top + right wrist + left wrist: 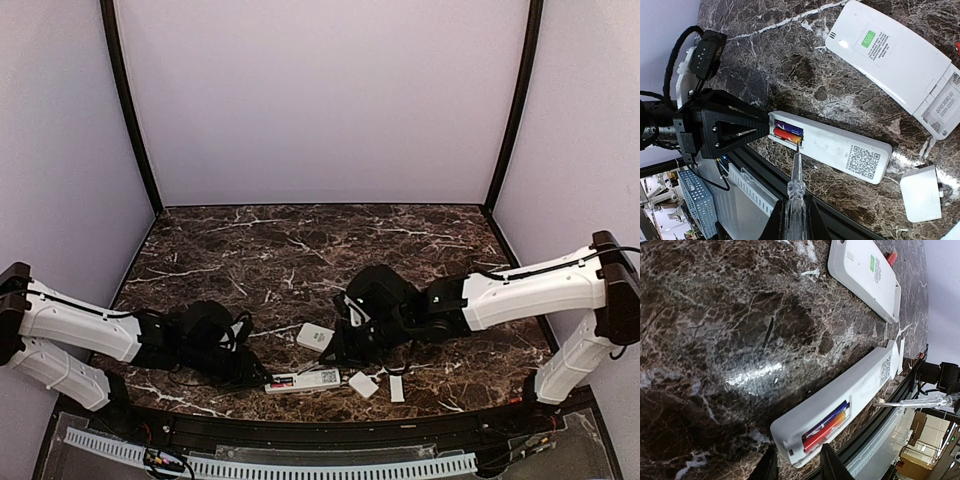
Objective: Unload the batteries from the remote control
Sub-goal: Hold the remote control without the battery cover at the corner of the board.
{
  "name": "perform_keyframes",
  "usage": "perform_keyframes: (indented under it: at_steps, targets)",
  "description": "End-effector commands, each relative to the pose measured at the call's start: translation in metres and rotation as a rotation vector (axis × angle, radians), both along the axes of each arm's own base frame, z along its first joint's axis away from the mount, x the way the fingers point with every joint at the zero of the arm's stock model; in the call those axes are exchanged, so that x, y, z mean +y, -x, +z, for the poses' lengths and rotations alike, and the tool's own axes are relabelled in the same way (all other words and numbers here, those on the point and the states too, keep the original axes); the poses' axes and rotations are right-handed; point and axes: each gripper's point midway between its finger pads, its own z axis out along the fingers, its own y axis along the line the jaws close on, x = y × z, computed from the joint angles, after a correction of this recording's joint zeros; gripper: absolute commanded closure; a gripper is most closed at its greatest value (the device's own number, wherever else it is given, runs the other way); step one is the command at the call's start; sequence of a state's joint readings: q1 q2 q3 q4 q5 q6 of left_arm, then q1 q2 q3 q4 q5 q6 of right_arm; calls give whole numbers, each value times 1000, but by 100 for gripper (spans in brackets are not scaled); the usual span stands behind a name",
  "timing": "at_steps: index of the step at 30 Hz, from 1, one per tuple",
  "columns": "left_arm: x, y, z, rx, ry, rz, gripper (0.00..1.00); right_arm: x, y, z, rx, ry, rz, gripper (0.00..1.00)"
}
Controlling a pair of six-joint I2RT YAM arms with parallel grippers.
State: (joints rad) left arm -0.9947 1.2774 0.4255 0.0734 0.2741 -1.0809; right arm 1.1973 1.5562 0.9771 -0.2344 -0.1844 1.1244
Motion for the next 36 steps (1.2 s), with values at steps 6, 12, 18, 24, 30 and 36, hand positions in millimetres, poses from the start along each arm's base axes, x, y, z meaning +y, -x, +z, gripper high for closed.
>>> perform_keyframes:
  at_steps: [6, 12, 18, 24, 30, 36]
  targets:
    - [-3, 0, -3, 7, -20, -30, 76, 18, 5, 0, 28, -19, 35, 100]
    - [-2, 1, -6, 14, -28, -34, 82, 16, 4, -7, 40, 13, 20, 100]
    - [-3, 0, -10, 20, -40, -37, 86, 14, 1, -13, 42, 41, 7, 100]
    - [-5, 1, -13, 31, -48, -49, 88, 13, 0, -18, 48, 58, -1, 100]
    - [-7, 2, -15, 37, -51, -58, 89, 12, -1, -23, 55, 67, -8, 100]
    - [-9, 3, -18, 48, -53, -69, 92, 14, -2, -23, 57, 55, -6, 100]
